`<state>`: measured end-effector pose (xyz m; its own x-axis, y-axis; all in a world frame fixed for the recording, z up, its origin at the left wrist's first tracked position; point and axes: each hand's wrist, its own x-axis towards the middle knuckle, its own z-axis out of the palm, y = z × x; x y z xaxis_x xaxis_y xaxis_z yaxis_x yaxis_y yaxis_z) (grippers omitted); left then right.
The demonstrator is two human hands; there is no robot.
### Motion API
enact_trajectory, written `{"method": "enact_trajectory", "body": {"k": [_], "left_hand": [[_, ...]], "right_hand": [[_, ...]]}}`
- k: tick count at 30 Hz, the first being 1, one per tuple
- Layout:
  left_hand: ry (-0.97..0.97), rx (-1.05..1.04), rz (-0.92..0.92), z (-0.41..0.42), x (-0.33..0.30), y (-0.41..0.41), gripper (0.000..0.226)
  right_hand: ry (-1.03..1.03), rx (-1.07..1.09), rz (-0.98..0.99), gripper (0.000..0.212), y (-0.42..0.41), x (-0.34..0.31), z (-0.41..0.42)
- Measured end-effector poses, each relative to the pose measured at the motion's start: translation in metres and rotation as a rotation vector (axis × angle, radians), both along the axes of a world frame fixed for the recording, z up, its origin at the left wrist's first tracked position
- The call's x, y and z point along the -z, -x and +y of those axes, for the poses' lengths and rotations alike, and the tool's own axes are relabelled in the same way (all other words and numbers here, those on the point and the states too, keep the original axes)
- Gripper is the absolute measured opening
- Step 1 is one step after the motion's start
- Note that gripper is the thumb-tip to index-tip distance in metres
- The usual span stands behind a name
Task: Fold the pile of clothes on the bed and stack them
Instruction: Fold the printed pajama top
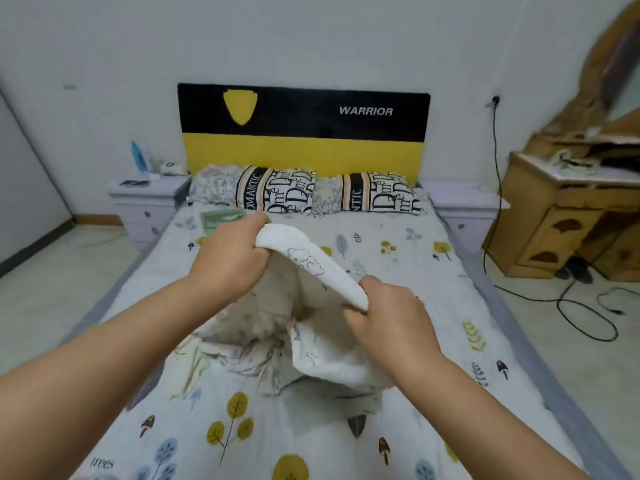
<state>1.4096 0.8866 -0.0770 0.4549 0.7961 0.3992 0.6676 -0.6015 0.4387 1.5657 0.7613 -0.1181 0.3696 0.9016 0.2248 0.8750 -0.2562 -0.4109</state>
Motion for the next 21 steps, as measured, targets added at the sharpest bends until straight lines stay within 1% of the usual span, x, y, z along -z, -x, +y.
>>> {"method": "enact_trajectory", "body": {"k": [3,6,8,10,12,13,15,16,17,18,19,21], "left_hand": [[0.141,0.020,-0.175,-0.028,-0.058,-0.001,0.025],[0.270,0.038,-0.379,-0.052,-0.107,0.005,0.023],[0.316,0.053,-0.431,-0.068,-0.132,0.011,0.020],[0.320,0.074,-0.426,-0.082,-0.149,0.019,0.018],[0.325,0.072,-0.435,-0.092,-0.160,0.031,0.013],[0.318,0.059,-0.433,-0.096,-0.163,0.040,0.009],[0.313,0.050,-0.380,-0.099,-0.165,0.062,0.011],[0.329,0.061,-0.323,-0.100,-0.164,0.074,0.014],[0.350,0.072,-0.247,-0.101,-0.162,0.086,0.016],[0.372,0.077,-0.167,-0.103,-0.158,0.097,0.017],[0.391,0.071,-0.107,-0.104,-0.153,0.107,0.017],[0.428,0.035,-0.083,-0.105,-0.141,0.123,0.018]], "right_hand": [[0.001,0.066,-0.040,0.022,0.007,-0.033,-0.018],[0.026,0.203,0.076,0.027,0.009,-0.049,-0.039],[0.046,0.251,0.162,0.029,0.012,-0.055,-0.053],[0.080,0.249,0.259,0.029,0.016,-0.059,-0.066],[0.088,0.243,0.426,0.024,0.017,-0.065,-0.078],[0.072,0.249,0.540,0.022,0.016,-0.072,-0.084],[0.005,0.273,0.815,0.016,0.010,-0.089,-0.097],[-0.038,0.279,0.946,0.012,0.007,-0.100,-0.104],[-0.072,0.274,1.021,0.010,0.004,-0.111,-0.110],[-0.081,0.252,1.029,0.009,0.003,-0.122,-0.115],[-0.073,0.227,0.989,0.011,0.003,-0.132,-0.120],[-0.050,0.177,0.878,0.020,0.009,-0.149,-0.126]]}}
